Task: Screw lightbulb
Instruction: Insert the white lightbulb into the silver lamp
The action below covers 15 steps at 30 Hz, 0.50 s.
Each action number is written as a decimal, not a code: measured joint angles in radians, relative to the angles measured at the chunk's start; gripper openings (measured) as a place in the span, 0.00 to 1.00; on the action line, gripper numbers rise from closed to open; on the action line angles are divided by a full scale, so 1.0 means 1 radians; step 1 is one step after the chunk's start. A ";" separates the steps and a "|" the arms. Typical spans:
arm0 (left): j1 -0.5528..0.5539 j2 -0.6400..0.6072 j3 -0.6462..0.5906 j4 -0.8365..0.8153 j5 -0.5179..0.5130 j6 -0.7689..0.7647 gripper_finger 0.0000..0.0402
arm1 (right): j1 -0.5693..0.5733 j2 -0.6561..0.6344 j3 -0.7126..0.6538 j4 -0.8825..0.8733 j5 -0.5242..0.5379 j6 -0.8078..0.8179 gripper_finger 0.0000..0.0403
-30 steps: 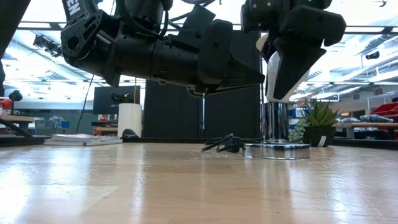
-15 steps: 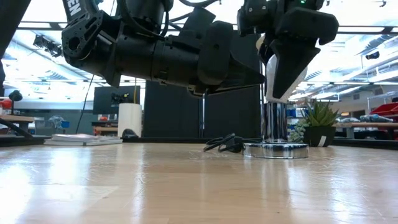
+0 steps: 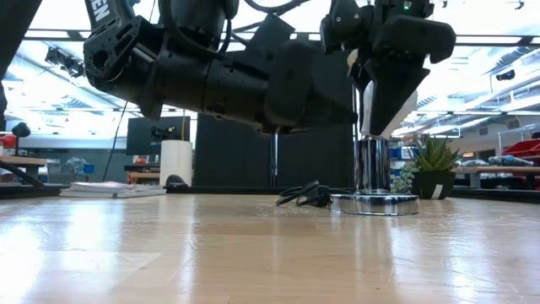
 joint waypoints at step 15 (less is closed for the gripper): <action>0.011 0.000 0.000 -0.122 0.001 -0.079 0.33 | -0.004 -0.002 0.012 -0.004 -0.074 -0.038 0.66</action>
